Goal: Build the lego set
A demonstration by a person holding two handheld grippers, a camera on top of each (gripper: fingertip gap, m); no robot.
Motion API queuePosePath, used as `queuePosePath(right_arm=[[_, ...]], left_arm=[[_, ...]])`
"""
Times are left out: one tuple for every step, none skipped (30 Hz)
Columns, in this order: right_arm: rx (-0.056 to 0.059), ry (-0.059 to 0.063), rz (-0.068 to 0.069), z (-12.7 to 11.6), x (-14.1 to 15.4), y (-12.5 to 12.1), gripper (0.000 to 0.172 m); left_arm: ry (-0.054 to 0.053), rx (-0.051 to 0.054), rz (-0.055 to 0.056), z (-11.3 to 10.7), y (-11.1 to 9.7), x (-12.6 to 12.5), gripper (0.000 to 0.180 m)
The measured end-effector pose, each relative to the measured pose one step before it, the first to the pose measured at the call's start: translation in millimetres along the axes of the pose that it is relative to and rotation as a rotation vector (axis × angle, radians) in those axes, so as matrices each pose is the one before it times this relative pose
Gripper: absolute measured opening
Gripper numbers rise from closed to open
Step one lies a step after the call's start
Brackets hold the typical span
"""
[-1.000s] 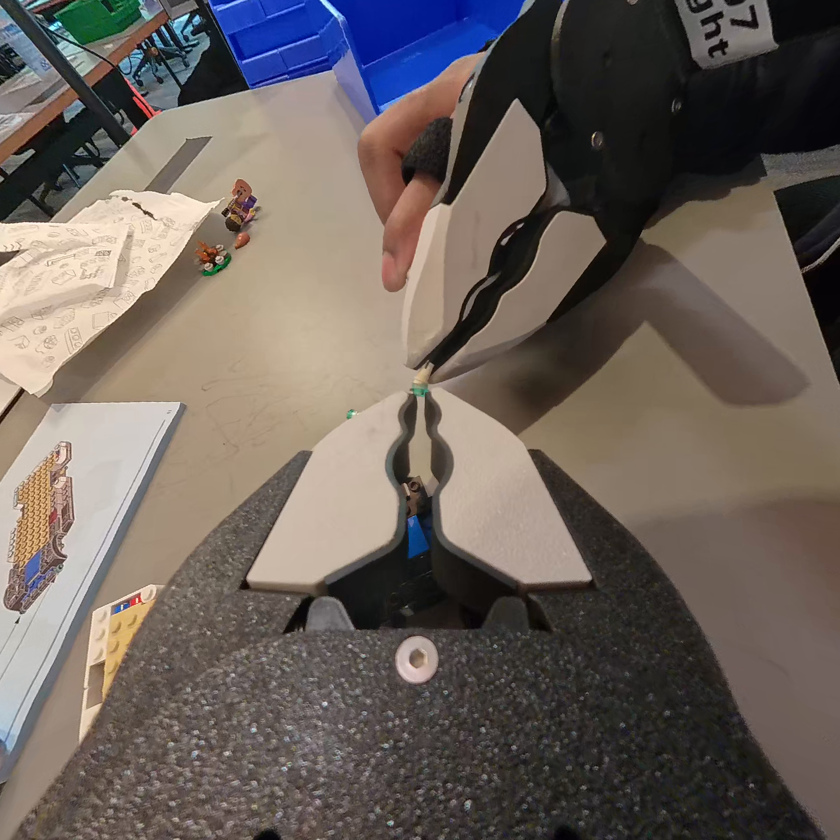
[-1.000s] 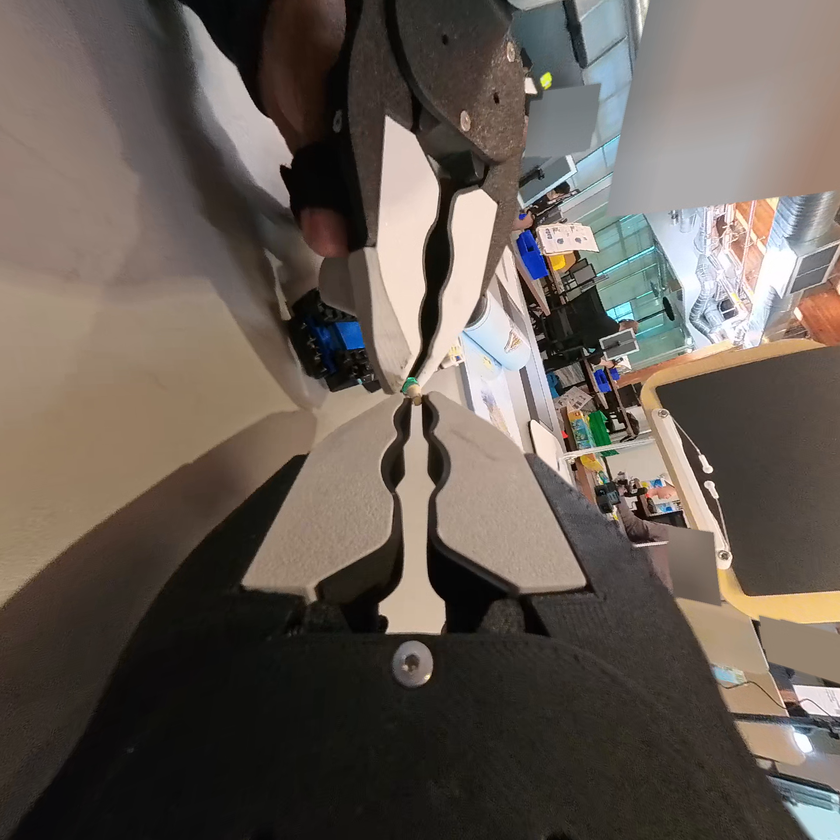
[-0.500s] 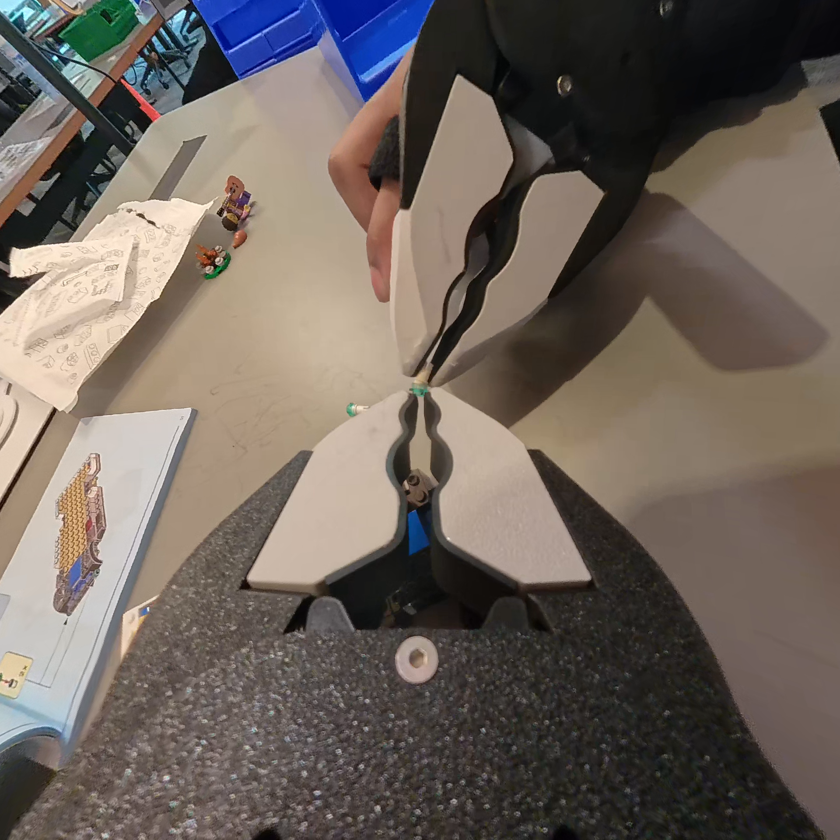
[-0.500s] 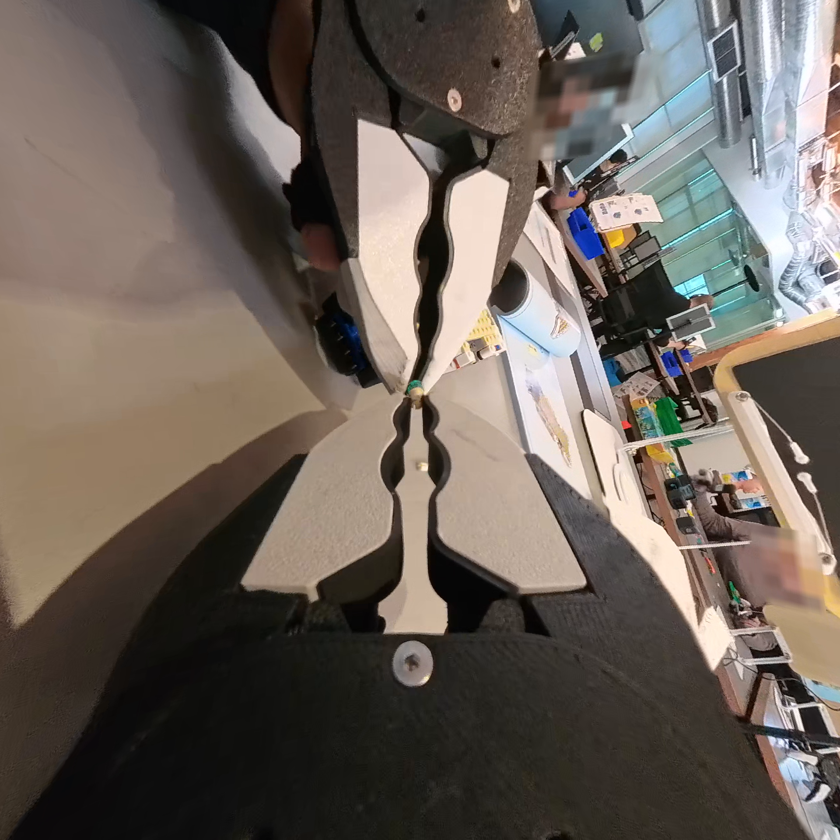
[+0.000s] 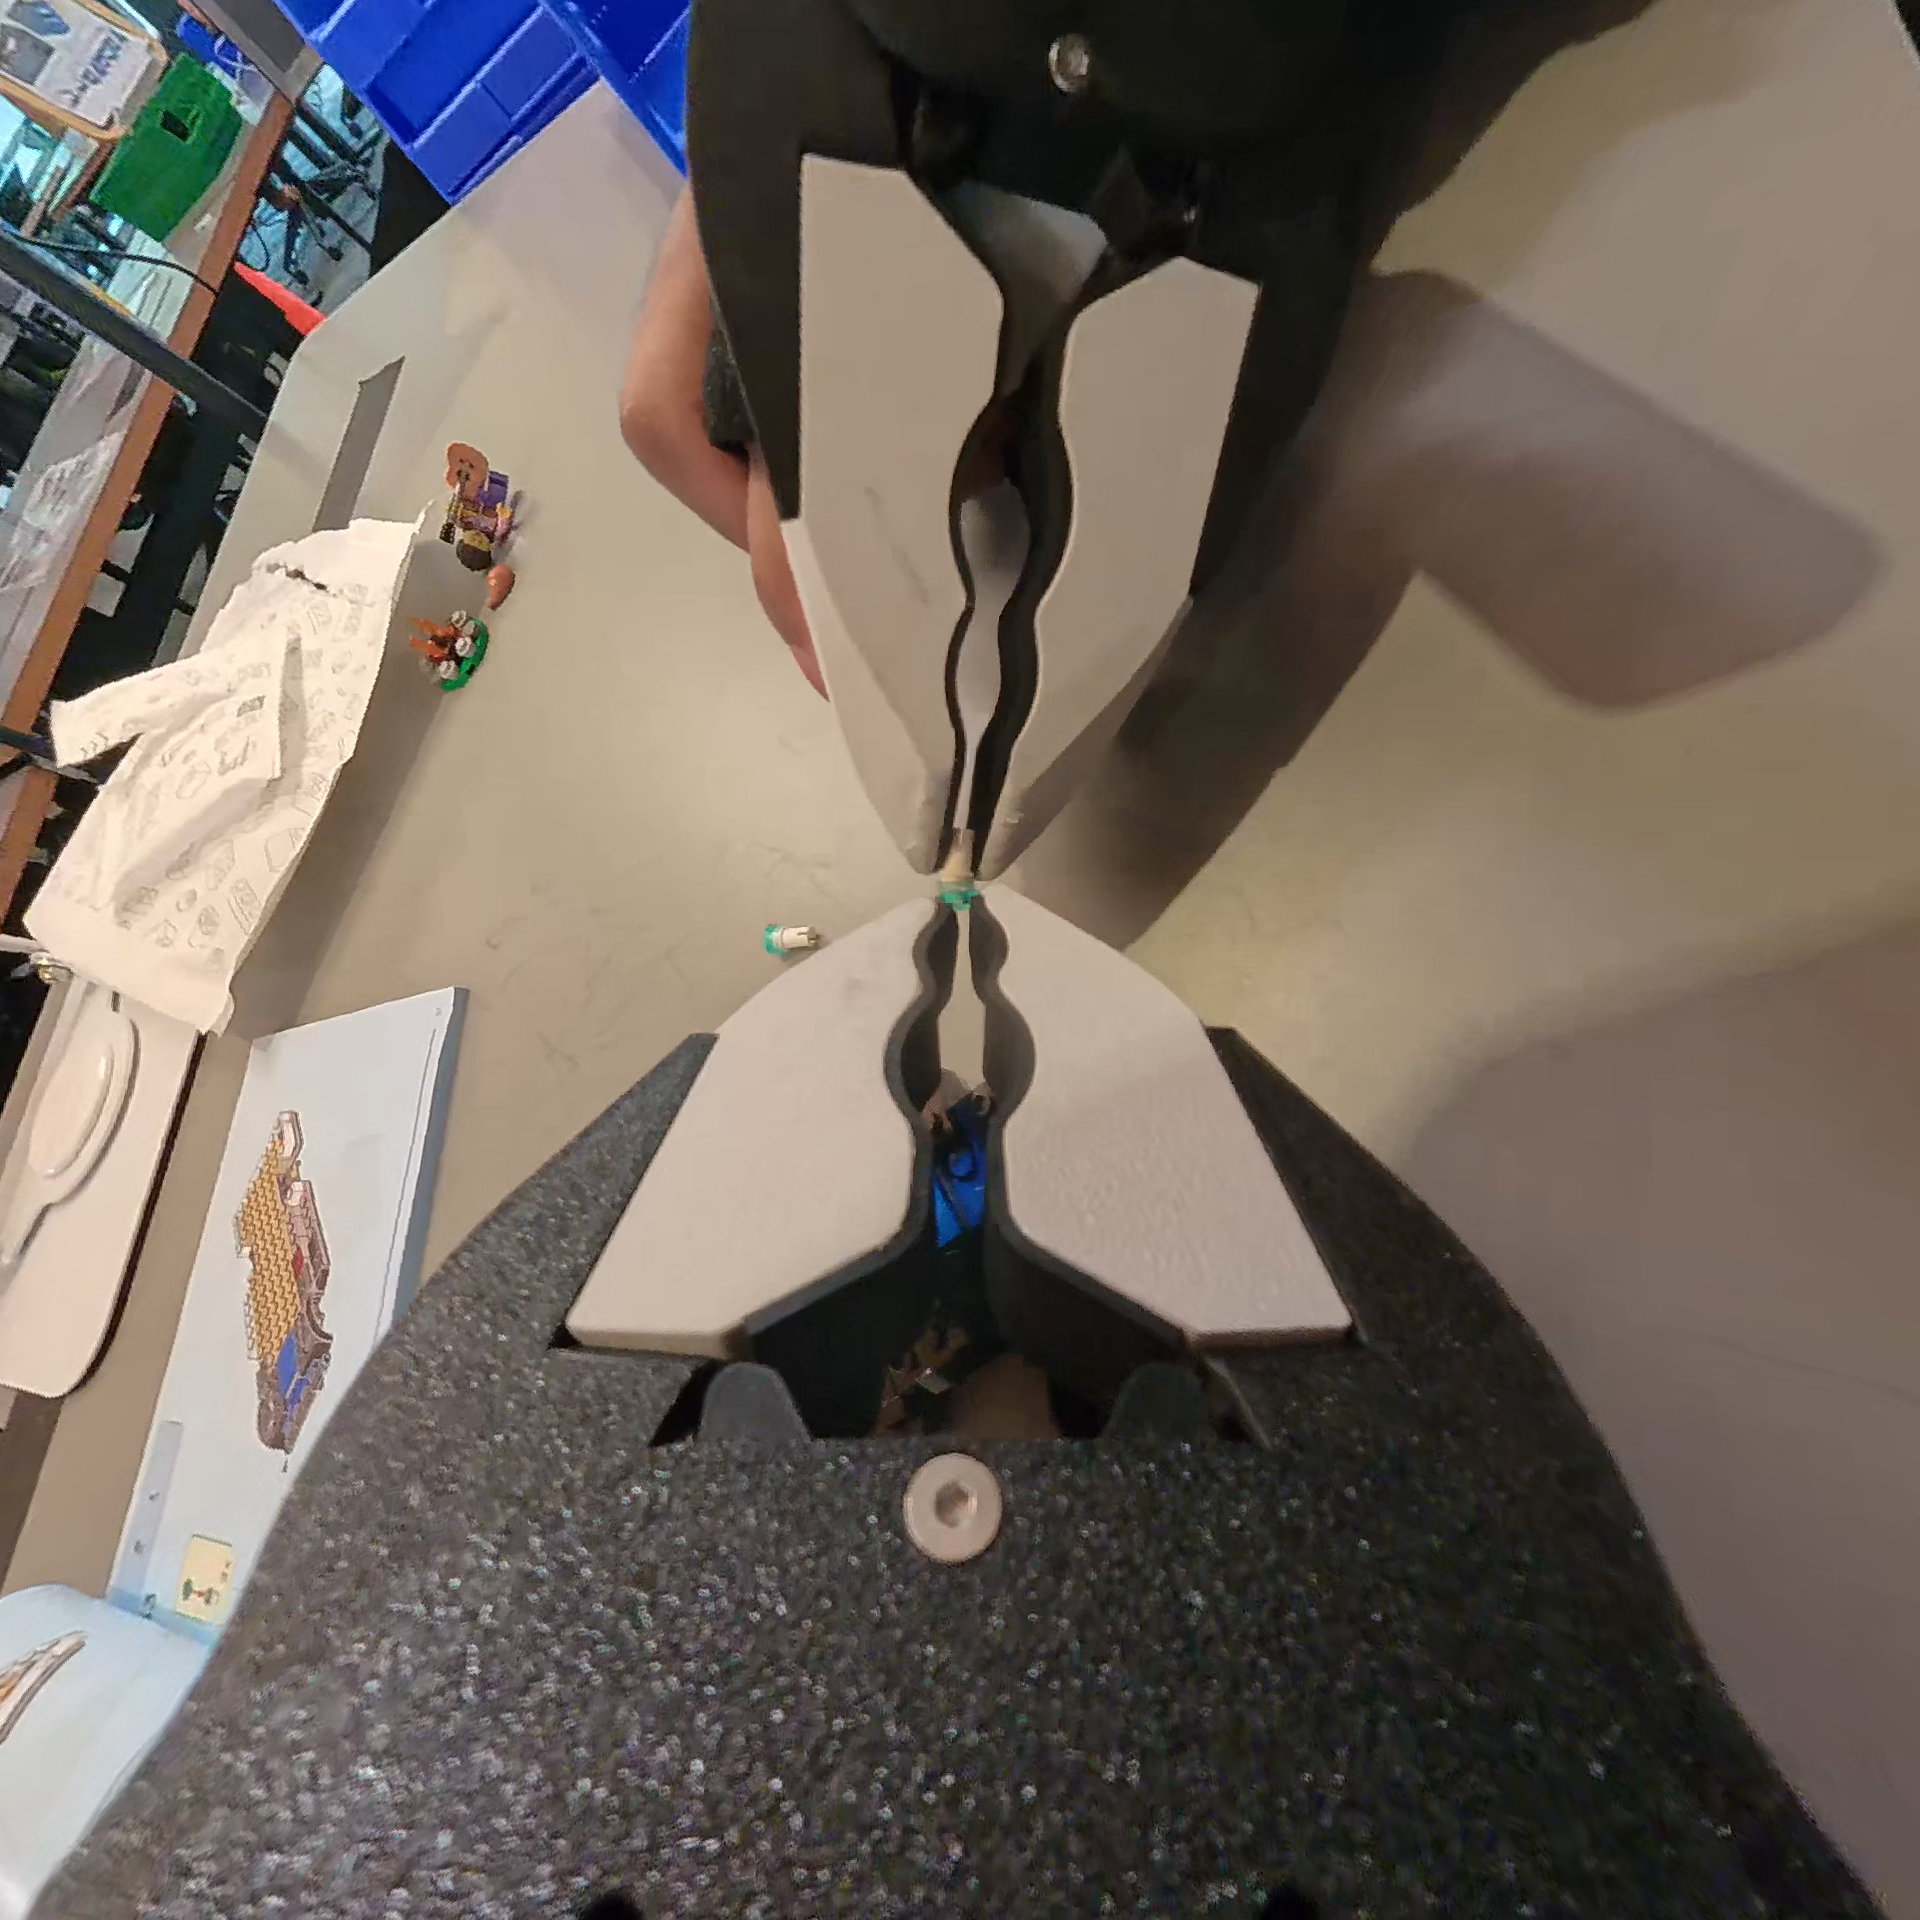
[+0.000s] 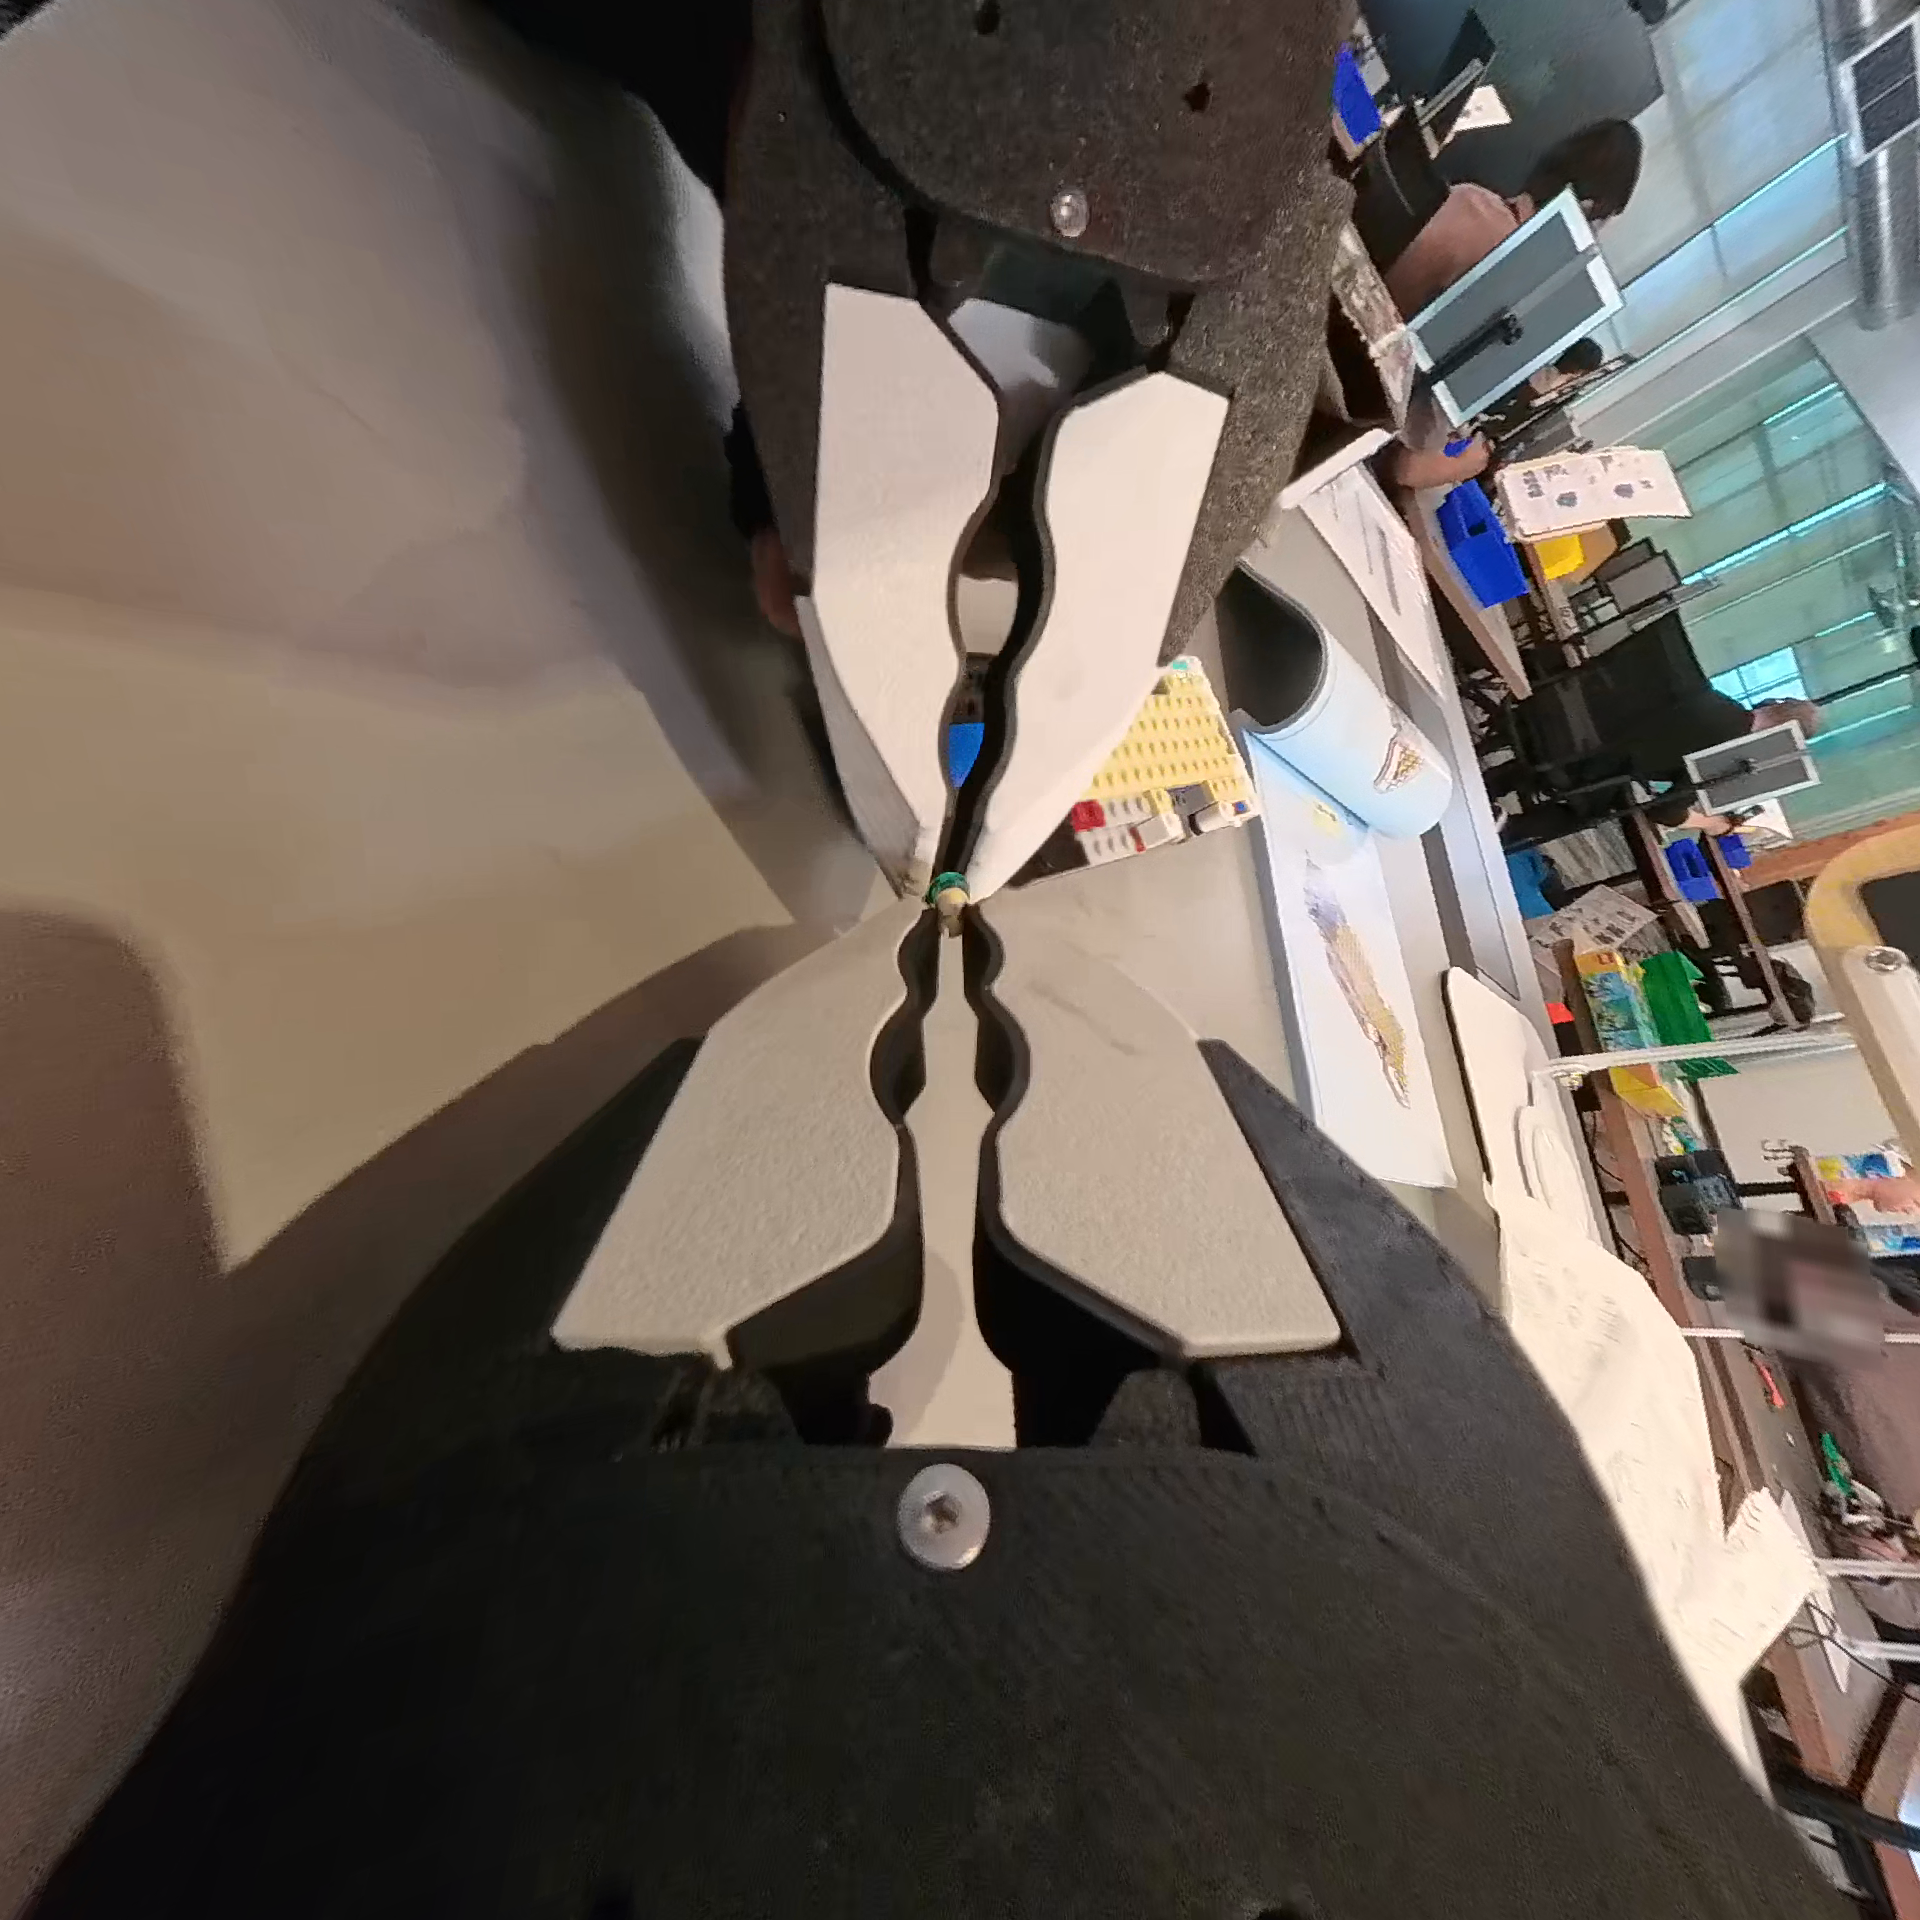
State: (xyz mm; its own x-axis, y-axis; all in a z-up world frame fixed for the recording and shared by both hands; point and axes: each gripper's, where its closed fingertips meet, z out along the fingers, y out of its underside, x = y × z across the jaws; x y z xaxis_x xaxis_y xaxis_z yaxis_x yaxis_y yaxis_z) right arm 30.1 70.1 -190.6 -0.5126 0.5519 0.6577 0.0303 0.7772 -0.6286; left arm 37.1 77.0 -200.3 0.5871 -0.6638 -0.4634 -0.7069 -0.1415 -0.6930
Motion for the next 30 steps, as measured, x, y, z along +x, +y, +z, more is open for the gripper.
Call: queuePosePath(right_arm=[[0.0015,-0.0091,0.0035,0.14,-0.92,-0.16,0.004],[0.0007,-0.0114,0.0028,0.37,-1.26,0.13,0.004],[0.0005,-0.015,0.0023,0.47,-1.87,0.2,0.004],[-0.0005,-0.0148,0.0017,0.63,-1.97,0.29,0.004],[-0.0005,-0.0135,0.0001,0.51,-1.85,0.37,0.004],[-0.0001,-0.0102,-0.0005,0.46,-1.44,0.33,0.004],[0.001,-0.0071,0.0007,0.25,-0.87,0.15,0.004],[0.0019,-0.005,0.0018,0.23,-0.38,-0.09,0.004],[0.0017,-0.0016,0.0021,0.13,0.15,-0.05,0.004],[0.0009,-0.0028,0.0027,0.22,0.08,-0.1,0.004],[0.0008,-0.004,0.0015,0.18,-0.28,-0.03,0.004],[0.0007,-0.0026,-0.0003,0.22,-0.03,0.05,0.004],[0.0004,-0.002,0.0006,0.02,0.04,-0.03,0.004],[0.0014,-0.0028,0.0008,0.07,-0.2,0.04,0.004],[0.0018,-0.0034,0.0006,0.14,-0.5,-0.1,0.004],[0.0,-0.0021,0.0005,0.22,-0.26,0.2,0.004],[-0.0012,-0.0033,0.0,0.25,-0.36,0.27,0.004],[-0.0017,-0.0033,-0.0013,0.3,-0.39,0.32,0.004],[-0.0018,-0.0024,-0.0011,0.49,-0.38,0.25,0.004],[-0.002,-0.0003,-0.0022,0.37,-0.21,0.35,0.004],[-0.0012,-0.0003,-0.0026,0.43,-0.19,0.24,0.004],[-0.0007,-0.0001,-0.0025,0.22,-0.17,0.19,0.004],[-0.0008,0.0018,-0.0014,0.25,0.28,0.28,0.004],[-0.0001,0.0009,0.0011,0.04,0.32,0.23,0.004],[0.0017,0.0009,0.0013,-0.19,0.28,0.1,0.004],[0.003,0.006,-0.0002,-0.46,0.69,-0.12,0.004],[0.0031,0.0141,0.0014,-0.76,1.87,-0.17,0.004],[0.0035,0.0163,0.008,-1.05,2.84,0.15,0.004],[0.0051,0.0068,0.0133,-1.43,2.16,0.07,0.004],[0.0046,0.0077,0.0131,-1.53,2.08,0.23,0.004]], left_arm=[[-0.0004,-0.004,0.0144,0.05,0.2,0.71,0.002],[0.002,-0.0059,0.014,0.11,0.46,0.96,0.002],[0.0037,-0.0061,0.0155,0.4,0.46,1.55,0.002],[0.0029,-0.0078,0.0193,0.47,0.56,1.67,0.002],[0.0021,-0.0076,0.0194,0.56,0.68,1.58,0.002],[0.0013,-0.0058,0.0131,0.53,0.41,1.31,0.002],[0.0014,-0.0037,0.008,0.18,0.33,0.83,0.002],[0.0011,-0.0019,0.0069,-0.1,0.02,0.46,0.002],[-0.0027,-0.0015,0.0058,-0.15,-0.1,-0.18,0.002],[-0.0004,-0.0019,0.0024,-0.19,0.04,-0.11,0.002],[0.0017,-0.0016,0.0017,0.05,0.04,0.3,0.002],[-0.0006,-0.0004,0.002,0.12,-0.05,0.1,0.002],[-0.0015,-0.0003,-0.0002,0.07,0.02,-0.08,0.002],[0.0013,0.0003,-0.0012,0.03,-0.11,0.14,0.002],[0.0036,0.0005,0.002,-0.05,-0.13,0.68,0.002],[0.0,-0.0022,0.0022,0.17,0.15,0.2,0.002],[-0.0003,-0.0028,0.0036,0.32,0.19,0.26,0.002],[0.0016,-0.0027,0.0032,0.23,0.19,0.43,0.002],[0.0018,-0.0027,0.0023,0.23,0.33,0.36,0.002],[0.0016,-0.0027,0.0003,0.24,0.42,0.19,0.002],[0.0019,-0.0018,0.001,0.13,0.4,0.26,0.002],[0.0021,-0.0014,-0.0003,0.14,0.14,0.26,0.002],[-0.0008,-0.0016,-0.0016,0.14,0.24,-0.31,0.002],[-0.002,-0.0001,-0.0025,0.07,0.09,-0.44,0.002],[0.0003,0.0023,-0.0036,0.01,-0.03,-0.2,0.002],[-0.0012,0.0048,-0.0065,-0.18,-0.29,-0.42,0.002],[-0.0074,0.0061,-0.0128,-0.3,-0.4,-1.74,0.002],[-0.0133,0.0075,-0.0242,-0.35,-0.63,-3.04,0.002],[-0.0007,0.0108,-0.0312,-0.05,-1.11,-1.8,0.003],[0.0042,0.0103,-0.0378,0.21,-1.06,-1.44,0.003]])
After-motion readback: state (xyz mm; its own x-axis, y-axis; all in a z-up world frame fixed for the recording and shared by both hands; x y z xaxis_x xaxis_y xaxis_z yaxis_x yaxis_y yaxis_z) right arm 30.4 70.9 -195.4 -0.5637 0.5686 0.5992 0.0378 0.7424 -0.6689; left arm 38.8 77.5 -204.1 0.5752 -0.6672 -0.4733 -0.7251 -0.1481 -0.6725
